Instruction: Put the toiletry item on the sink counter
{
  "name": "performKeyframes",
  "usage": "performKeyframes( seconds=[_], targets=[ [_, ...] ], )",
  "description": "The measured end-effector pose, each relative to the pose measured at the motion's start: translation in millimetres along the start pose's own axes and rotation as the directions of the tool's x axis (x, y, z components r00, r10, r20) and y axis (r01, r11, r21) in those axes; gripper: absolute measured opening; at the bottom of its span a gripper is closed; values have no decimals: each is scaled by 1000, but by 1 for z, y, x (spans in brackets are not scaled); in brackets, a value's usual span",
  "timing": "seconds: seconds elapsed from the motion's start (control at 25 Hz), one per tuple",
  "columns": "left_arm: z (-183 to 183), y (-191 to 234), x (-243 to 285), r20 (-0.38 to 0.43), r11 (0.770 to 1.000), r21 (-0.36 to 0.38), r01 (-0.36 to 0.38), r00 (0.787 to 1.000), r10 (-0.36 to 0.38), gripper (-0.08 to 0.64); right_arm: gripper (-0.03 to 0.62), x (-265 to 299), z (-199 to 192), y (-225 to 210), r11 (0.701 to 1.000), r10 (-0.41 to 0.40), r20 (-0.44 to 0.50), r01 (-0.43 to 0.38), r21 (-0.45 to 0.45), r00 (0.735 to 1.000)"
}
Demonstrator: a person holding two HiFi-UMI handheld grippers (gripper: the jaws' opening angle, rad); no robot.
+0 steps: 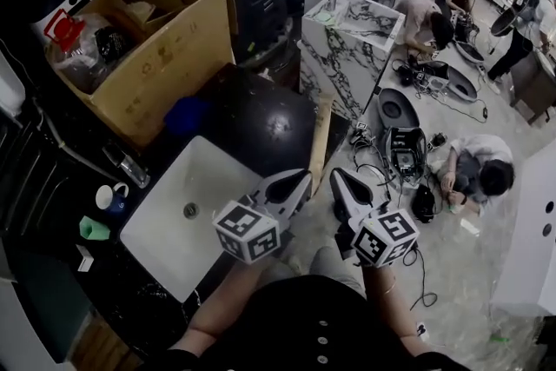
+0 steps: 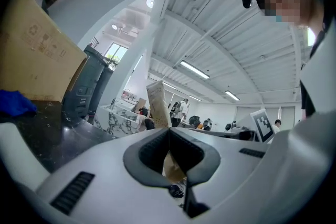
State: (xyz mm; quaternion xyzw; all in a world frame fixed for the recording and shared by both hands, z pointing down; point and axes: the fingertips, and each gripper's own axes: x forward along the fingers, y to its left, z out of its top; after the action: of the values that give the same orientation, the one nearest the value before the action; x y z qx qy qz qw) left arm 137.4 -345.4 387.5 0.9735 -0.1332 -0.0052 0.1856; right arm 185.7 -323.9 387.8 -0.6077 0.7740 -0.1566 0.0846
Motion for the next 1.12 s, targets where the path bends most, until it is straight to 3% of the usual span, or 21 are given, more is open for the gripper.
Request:
performKeyframes(
  seconds=[0.56, 1.12],
  targets=[
    [5, 41, 7, 17, 990, -41, -135, 991, 135, 12, 3, 50, 5, -12, 993, 116, -62, -117, -7, 991],
    [1, 88, 25, -4, 953, -71, -294, 956, 294, 12, 3, 103, 3, -34, 976, 219, -138, -218, 21, 966]
  ],
)
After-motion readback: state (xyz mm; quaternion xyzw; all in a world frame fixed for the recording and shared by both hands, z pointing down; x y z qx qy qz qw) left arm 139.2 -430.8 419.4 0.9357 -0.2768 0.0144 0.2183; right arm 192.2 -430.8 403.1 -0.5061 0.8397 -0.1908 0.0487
